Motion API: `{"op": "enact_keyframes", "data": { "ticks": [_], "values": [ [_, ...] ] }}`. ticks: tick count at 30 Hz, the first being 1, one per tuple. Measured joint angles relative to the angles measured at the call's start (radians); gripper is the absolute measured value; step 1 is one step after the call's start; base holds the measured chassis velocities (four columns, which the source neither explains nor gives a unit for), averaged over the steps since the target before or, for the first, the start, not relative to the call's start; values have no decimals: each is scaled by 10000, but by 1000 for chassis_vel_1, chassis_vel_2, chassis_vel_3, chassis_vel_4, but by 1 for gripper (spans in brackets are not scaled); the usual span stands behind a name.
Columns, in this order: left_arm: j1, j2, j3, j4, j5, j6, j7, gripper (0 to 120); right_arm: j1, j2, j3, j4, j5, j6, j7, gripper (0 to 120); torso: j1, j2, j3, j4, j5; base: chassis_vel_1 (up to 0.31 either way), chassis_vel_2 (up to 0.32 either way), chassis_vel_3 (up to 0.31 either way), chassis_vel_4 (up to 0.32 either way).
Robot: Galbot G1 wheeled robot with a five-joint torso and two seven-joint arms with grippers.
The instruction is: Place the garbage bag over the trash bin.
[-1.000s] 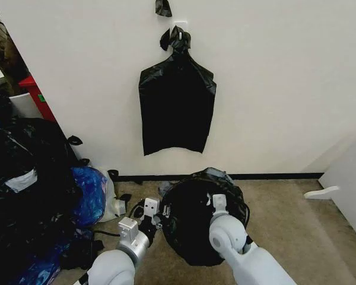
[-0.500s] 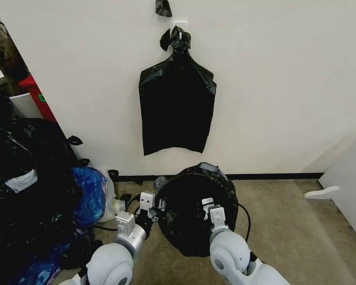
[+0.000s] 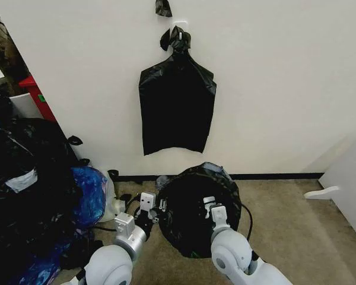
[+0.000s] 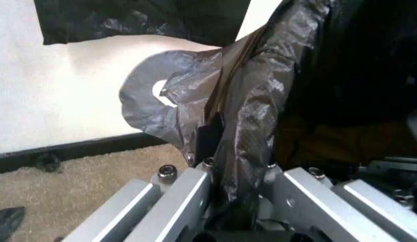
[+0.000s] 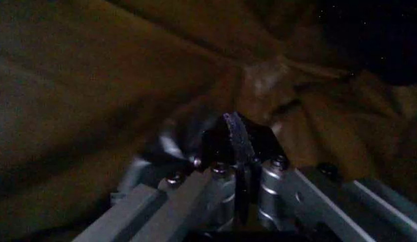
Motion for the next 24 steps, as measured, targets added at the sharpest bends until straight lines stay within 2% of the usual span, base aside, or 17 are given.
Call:
{"op": "enact_keyframes", "data": {
  "ticks": [13, 24],
  "values": [
    [69, 20, 3, -32, 53, 12, 17, 0, 91, 512, -622, -144, 134, 178, -113, 0, 0, 0, 0, 0, 1, 0, 0, 0, 0],
    [115, -3, -45, -195, 25, 12, 14, 0, 24, 574, -804, -395, -115, 317, -189, 0, 0, 0, 0, -1, 3, 0, 0, 0, 0]
  ]
}}
